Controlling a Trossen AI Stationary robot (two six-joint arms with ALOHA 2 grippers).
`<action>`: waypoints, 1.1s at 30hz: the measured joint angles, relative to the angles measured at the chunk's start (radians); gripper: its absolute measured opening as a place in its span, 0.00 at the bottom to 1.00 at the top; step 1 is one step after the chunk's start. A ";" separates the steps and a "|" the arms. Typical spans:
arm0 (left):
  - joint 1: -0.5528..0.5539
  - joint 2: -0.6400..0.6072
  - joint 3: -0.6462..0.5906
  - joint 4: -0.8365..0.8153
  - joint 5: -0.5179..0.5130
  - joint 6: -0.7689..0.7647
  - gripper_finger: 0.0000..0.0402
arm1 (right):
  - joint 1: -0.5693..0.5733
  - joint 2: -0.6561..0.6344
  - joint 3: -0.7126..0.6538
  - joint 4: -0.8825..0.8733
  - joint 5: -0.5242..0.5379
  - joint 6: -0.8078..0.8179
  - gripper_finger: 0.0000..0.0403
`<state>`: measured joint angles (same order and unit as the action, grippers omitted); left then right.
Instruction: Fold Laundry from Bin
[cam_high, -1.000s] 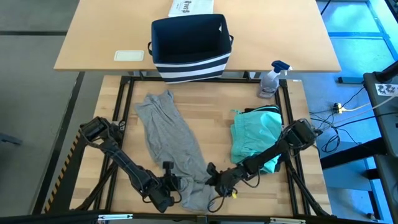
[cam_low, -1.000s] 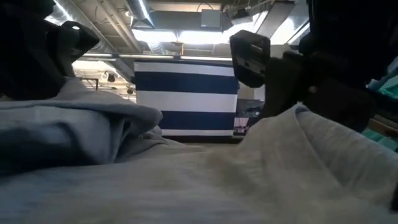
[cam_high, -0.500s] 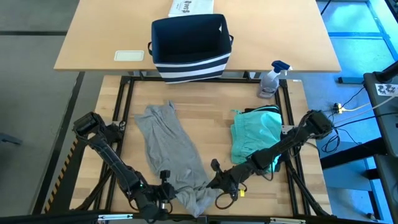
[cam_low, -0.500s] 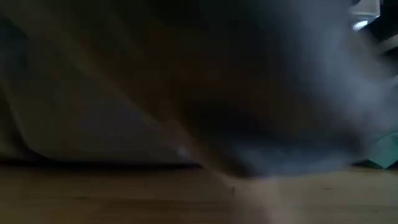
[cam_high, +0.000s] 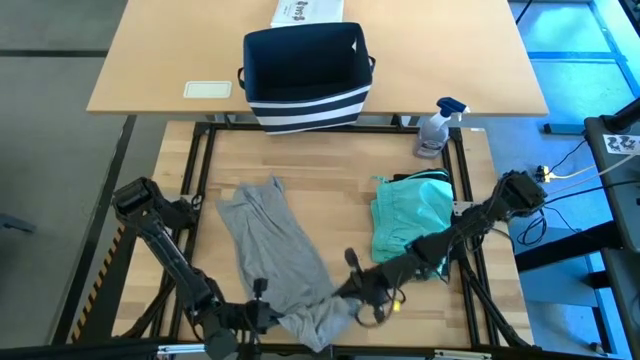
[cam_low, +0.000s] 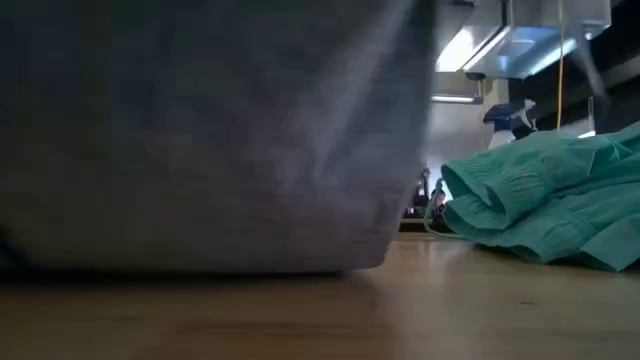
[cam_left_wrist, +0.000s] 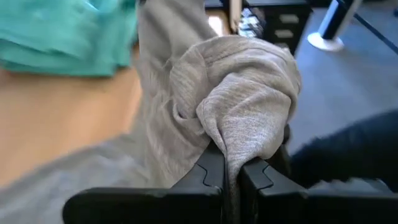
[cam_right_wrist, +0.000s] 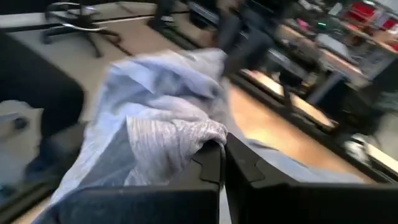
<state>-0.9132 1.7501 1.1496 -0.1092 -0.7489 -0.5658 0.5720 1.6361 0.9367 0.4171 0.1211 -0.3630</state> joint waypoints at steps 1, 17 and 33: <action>-0.004 -0.013 0.000 -0.011 -0.031 0.001 0.00 | -0.020 -0.010 0.000 -0.001 -0.001 0.000 0.00; -0.101 -0.254 -0.207 -0.677 -0.424 -0.961 0.00 | -0.504 -0.019 0.068 0.101 -0.253 0.131 0.00; -0.069 -0.312 -0.543 -0.808 -0.250 -1.520 0.00 | -0.734 0.529 0.565 -0.089 -0.482 0.204 0.00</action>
<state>-0.9827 1.4384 0.6065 -0.9170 -0.9990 -2.0854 -0.1617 2.1653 1.5021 0.3280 -0.3609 -0.1593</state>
